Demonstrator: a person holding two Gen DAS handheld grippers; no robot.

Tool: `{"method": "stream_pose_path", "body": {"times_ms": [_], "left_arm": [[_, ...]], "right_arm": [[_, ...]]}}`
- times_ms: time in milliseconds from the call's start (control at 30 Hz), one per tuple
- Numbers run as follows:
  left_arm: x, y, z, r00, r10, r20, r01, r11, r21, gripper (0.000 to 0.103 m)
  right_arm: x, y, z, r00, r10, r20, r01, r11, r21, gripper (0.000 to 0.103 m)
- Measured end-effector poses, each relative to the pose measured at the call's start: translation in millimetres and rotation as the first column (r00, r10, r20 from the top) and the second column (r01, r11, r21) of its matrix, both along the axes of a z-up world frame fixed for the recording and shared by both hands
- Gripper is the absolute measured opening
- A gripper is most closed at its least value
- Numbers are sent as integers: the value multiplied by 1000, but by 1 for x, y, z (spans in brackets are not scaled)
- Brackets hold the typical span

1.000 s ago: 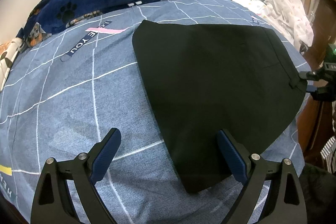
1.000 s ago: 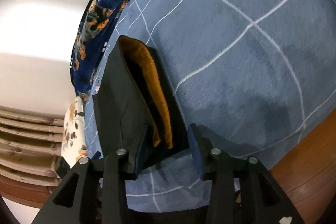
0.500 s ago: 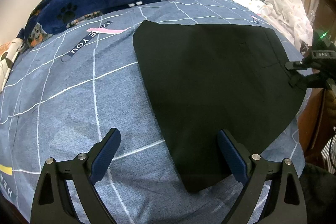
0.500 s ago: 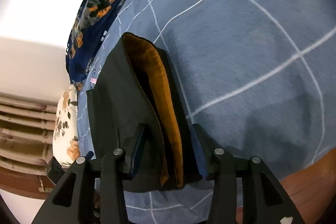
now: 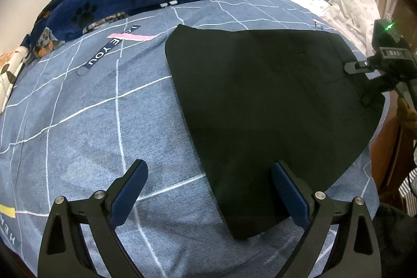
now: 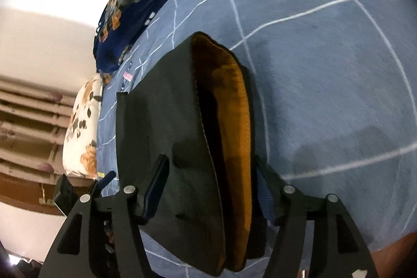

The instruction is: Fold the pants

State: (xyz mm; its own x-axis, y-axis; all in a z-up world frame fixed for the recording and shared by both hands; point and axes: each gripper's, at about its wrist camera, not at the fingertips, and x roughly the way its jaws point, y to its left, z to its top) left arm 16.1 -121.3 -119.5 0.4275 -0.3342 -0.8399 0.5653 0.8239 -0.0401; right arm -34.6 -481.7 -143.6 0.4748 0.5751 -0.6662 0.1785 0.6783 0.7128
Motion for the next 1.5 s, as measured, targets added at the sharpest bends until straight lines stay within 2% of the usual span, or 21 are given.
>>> {"method": "stream_pose_path", "body": {"times_ms": [167,433,733,800,967,1067,1133,1233,1267,1300,1333,1367,1433,1500], "left_arm": [[4,0,0,1000,-5,12,5,1000,25,96],[9,-4,1,1000,2,16,-3,999,53,96],[15,-15,1,999,-25,30,22,996,87,96],[18,-19,1,999,-40,24,38,995,92,96],[32,-26,-3,995,-82,-54,84,995,44,96],[42,-27,-9,984,-114,-135,109,993,-46,95],[49,-29,-15,963,-153,-220,128,984,-123,91],[53,-37,-15,957,-186,-224,157,977,-144,91],[54,-39,-14,953,-198,-228,164,974,-159,90],[55,-41,-13,951,-206,-232,168,970,-175,86],[56,-41,-12,949,-212,-232,171,968,-185,78],[58,-42,-12,950,-216,-224,177,967,-182,73],[58,-41,-11,952,-224,-207,190,966,-173,54],[60,-39,-10,952,-227,-207,191,965,-182,48]], "right_arm": [[6,-3,-3,998,54,40,-55,998,41,62],[14,-7,-9,990,83,116,-95,990,101,62],[20,-4,-8,977,138,161,-153,985,84,61],[23,-6,-8,977,151,153,-165,983,79,58],[26,-12,-12,979,169,117,-184,975,125,57],[24,-10,-11,976,179,122,-193,975,113,58],[24,-8,-10,975,181,132,-194,976,100,61],[24,-3,-7,969,194,150,-207,976,74,61],[25,-1,-6,968,197,157,-209,976,64,57],[25,0,-7,967,198,160,-209,976,57,53],[25,0,-8,968,198,156,-208,977,48,43],[25,-1,-10,969,193,155,-203,978,53,40],[24,-2,-12,969,180,168,-194,979,69,38],[22,-2,-12,969,176,176,-190,979,70,37]]}}
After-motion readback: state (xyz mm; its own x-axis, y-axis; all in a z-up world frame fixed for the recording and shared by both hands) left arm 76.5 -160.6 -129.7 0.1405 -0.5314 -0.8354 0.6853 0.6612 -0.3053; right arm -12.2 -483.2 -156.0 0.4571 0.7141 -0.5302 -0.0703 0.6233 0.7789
